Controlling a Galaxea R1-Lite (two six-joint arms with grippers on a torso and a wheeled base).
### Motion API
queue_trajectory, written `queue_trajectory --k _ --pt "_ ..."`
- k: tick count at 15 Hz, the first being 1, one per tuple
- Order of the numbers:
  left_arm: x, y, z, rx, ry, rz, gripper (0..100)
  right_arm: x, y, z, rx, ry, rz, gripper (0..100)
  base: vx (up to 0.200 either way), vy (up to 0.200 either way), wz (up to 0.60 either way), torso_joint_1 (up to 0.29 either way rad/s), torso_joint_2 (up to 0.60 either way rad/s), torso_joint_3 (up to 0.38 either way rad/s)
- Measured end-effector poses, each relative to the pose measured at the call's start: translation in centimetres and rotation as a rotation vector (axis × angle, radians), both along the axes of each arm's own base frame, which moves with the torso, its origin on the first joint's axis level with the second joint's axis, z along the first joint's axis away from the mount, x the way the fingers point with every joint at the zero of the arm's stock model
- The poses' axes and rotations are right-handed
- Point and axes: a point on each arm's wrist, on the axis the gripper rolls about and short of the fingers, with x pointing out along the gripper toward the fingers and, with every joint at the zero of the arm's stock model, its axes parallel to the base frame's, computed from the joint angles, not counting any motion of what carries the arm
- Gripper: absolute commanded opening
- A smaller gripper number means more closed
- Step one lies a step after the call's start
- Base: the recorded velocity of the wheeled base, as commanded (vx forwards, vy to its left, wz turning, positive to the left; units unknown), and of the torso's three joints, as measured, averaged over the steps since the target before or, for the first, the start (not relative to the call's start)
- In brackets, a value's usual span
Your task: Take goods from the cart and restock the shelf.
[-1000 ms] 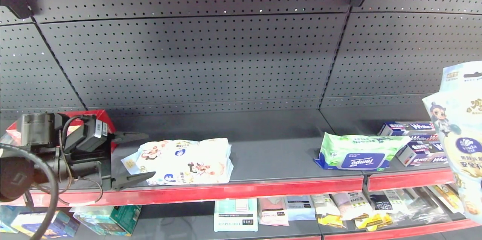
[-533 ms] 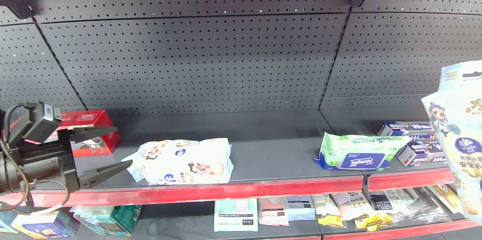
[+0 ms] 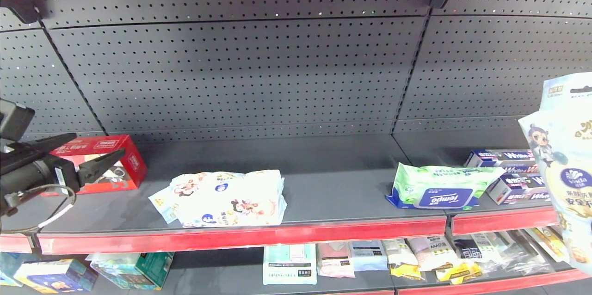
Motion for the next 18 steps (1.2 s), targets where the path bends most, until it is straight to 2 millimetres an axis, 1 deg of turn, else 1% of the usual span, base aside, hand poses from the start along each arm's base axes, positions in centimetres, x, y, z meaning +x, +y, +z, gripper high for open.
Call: queue_trajectory --k 2,3,4,5,6,8,10,12,13,14,18 --pt "0.1 -0.7 0.1 -0.053 -0.032 0.103 100 0.0 0.0 0.1 0.000 -0.004 0.001 0 0.000 0.000 0.00 0.000 0.00 0.000" --pt "0.1 -1.3 0.0 -0.090 -0.045 0.191 100 0.0 0.0 0.1 0.000 -0.004 0.001 0 0.000 0.000 0.00 0.000 0.00 0.000" --pt "0.1 -2.3 -0.5 -0.135 -0.047 0.284 100 0.0 0.0 0.1 0.001 -0.004 0.001 0 0.000 0.000 0.00 0.000 0.00 0.000" --pt "-0.3 -3.5 -1.2 -0.184 -0.030 0.321 100 0.0 0.0 0.1 0.001 -0.004 0.002 0 0.000 0.000 0.00 0.000 0.00 0.000" --pt "-1.1 -4.5 -1.9 -0.217 -0.006 0.307 100 0.0 0.0 0.1 0.002 -0.006 0.004 0 0.000 0.000 0.00 0.000 0.00 0.000" --pt "-3.0 -6.1 -2.8 -0.233 0.039 0.225 100 0.0 0.1 0.1 0.007 -0.004 0.034 0 0.000 0.000 0.00 0.000 0.00 0.000" --pt "-5.6 -6.9 -3.1 -0.215 0.087 0.108 100 0.1 0.1 0.2 0.018 -0.005 0.060 0 0.000 0.000 0.00 0.000 0.00 0.000" --pt "-8.4 -7.1 -3.7 -0.154 0.180 0.039 100 0.1 0.2 0.2 0.041 -0.002 0.076 0 0.000 0.000 0.00 0.000 0.00 0.000" --pt "-9.5 -7.1 -3.6 -0.123 0.203 0.014 100 0.2 0.2 0.2 0.045 -0.001 0.078 0 0.000 0.000 0.00 0.000 0.00 0.000" --pt "-10.0 -7.0 -3.1 -0.114 0.173 0.016 100 0.2 0.2 0.2 0.059 0.003 0.086 0 0.000 0.000 0.00 0.000 0.00 0.000" --pt "-11.2 -4.9 -2.4 -0.118 0.092 0.255 100 0.7 0.2 -0.2 0.078 0.038 0.096 0 0.000 0.000 0.00 0.000 0.00 0.000"
